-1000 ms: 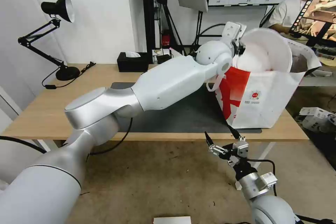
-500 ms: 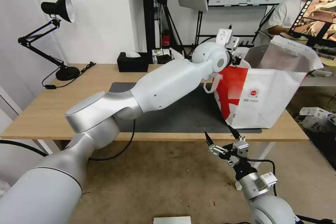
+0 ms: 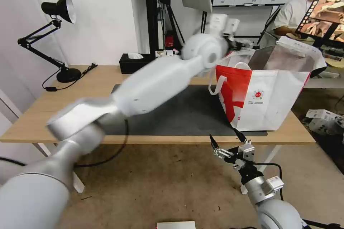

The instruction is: Pick up the trash from the table and place it into the takeout bag.

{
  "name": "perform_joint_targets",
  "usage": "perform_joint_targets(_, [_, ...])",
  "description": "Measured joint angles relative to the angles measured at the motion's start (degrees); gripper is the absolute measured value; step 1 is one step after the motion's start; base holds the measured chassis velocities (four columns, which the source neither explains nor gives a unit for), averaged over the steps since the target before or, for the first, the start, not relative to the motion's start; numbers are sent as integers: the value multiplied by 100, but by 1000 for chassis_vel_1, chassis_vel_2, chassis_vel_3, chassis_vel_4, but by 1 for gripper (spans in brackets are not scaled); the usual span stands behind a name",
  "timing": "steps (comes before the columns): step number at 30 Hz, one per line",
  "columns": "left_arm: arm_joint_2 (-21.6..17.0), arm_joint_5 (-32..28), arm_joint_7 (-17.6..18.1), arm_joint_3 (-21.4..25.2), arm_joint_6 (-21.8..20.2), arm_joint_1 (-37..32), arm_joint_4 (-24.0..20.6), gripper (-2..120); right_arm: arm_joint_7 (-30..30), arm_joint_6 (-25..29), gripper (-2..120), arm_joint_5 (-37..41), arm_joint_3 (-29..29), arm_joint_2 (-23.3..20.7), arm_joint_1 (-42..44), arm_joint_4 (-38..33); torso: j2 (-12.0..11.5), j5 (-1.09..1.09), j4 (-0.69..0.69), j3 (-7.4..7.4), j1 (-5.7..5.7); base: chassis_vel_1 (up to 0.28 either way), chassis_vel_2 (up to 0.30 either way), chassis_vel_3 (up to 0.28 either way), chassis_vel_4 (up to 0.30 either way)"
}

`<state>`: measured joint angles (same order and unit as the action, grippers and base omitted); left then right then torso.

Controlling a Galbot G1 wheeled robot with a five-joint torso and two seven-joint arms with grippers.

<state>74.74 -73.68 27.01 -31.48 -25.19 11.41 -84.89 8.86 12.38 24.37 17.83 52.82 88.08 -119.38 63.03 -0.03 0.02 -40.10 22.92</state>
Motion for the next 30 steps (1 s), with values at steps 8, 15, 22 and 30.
perform_joint_targets(8, [-1601,171,146,716,347,-1317,-1713,100,2,0,100,0,0,0,1,1,0,0,-2,0,-1,0,0,0,0])
perform_joint_targets(15, [-2821,794,-98,2195,430,-3192,-2736,100,0,0,100,0,0,1,0,1,0,-1,-1,0,0,0,0,0,0])
perform_joint_targets(22, [-3559,1818,-239,3882,799,-5474,-3532,100,0,0,100,0,0,0,0,1,1,3,1,1,-1,0,0,0,0])
perform_joint_targets(30, [-2950,2993,-386,5364,1305,-7654,-3906,100,0,0,100,1,0,0,0,1,0,2,-3,0,-1,0,0,0,0])
